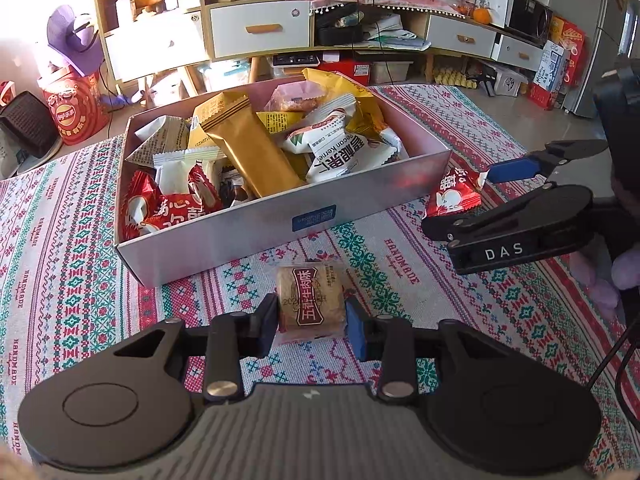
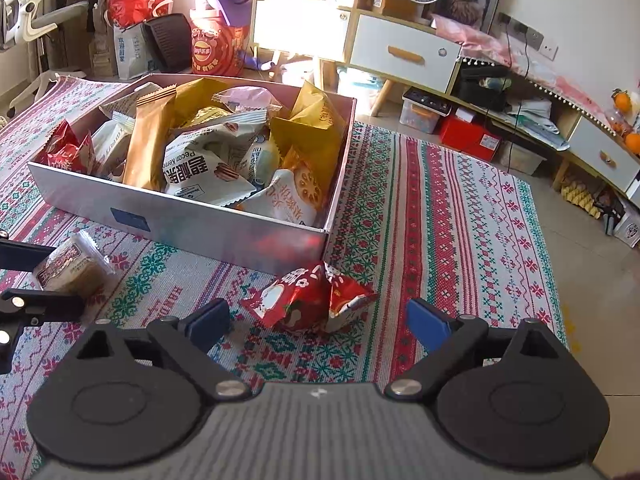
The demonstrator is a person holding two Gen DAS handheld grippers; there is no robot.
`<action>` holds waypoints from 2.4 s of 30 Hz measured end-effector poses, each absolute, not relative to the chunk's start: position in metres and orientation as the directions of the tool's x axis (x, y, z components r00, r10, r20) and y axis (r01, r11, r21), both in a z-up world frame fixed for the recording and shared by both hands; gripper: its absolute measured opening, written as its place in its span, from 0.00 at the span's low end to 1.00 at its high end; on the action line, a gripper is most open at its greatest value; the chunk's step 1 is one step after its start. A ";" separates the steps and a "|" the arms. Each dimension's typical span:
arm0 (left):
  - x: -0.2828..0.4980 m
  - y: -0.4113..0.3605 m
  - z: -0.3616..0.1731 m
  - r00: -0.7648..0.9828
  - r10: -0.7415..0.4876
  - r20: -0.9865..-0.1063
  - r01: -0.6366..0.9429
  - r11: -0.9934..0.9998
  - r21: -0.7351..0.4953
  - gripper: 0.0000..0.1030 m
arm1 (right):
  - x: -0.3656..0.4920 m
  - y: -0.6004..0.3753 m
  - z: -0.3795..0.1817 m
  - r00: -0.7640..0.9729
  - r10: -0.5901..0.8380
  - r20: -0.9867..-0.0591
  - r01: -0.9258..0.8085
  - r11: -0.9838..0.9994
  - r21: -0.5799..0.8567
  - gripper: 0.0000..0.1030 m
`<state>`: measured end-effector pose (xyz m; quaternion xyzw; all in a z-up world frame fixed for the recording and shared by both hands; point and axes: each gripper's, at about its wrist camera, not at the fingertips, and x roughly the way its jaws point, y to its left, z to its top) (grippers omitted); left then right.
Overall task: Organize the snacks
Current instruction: 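Grasp the red-white candy packet with the right tool while the left holds the bun, then carry the bun and red-white candy packet into the box with both tools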
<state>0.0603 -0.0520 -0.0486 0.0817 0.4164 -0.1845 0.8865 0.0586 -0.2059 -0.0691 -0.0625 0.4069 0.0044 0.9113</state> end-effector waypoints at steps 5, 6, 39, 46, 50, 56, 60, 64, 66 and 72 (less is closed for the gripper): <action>0.061 -0.046 -0.046 0.577 -0.259 -0.775 0.387 0.922 -0.020 0.41 | 0.061 -0.202 -0.068 0.675 -0.030 -0.738 -0.068 0.992 -0.102 0.74; 0.061 -0.045 -0.046 0.575 -0.261 -0.776 0.386 0.922 -0.024 0.41 | 0.062 -0.200 -0.068 0.676 -0.032 -0.736 -0.070 0.992 -0.107 0.71; 0.057 -0.014 -0.034 0.564 -0.272 -0.779 0.366 0.929 -0.059 0.41 | 0.036 -0.186 -0.044 0.628 0.039 -0.777 -0.122 0.991 -0.048 0.49; 0.055 -0.011 -0.029 0.561 -0.276 -0.780 0.364 0.929 -0.067 0.41 | 0.027 -0.175 -0.035 0.595 0.058 -0.801 -0.130 0.991 -0.025 0.49; 0.056 -0.009 -0.026 0.559 -0.279 -0.781 0.361 0.930 -0.075 0.41 | 0.025 -0.172 -0.030 0.565 0.067 -0.822 -0.121 0.993 -0.002 0.49; 0.058 -0.005 -0.018 0.568 -0.285 -0.772 0.350 0.933 -0.087 0.41 | 0.024 -0.172 -0.020 0.562 0.103 -0.821 -0.106 0.993 0.053 0.49; 0.062 -0.001 -0.011 0.580 -0.288 -0.762 0.337 0.937 -0.098 0.41 | 0.026 -0.173 -0.015 0.571 0.121 -0.812 -0.092 0.992 0.083 0.49; 0.067 0.004 -0.005 0.592 -0.287 -0.753 0.317 0.942 -0.110 0.41 | 0.030 -0.175 -0.011 0.581 0.125 -0.805 -0.073 0.992 0.101 0.49; 0.069 0.006 -0.003 0.599 -0.285 -0.748 0.309 0.944 -0.113 0.41 | 0.033 -0.176 -0.009 0.582 0.129 -0.803 -0.060 0.991 0.116 0.49; 0.082 0.010 0.002 0.620 -0.291 -0.729 0.286 0.949 -0.135 0.41 | 0.043 -0.183 -0.002 0.613 0.153 -0.775 -0.031 0.985 0.170 0.49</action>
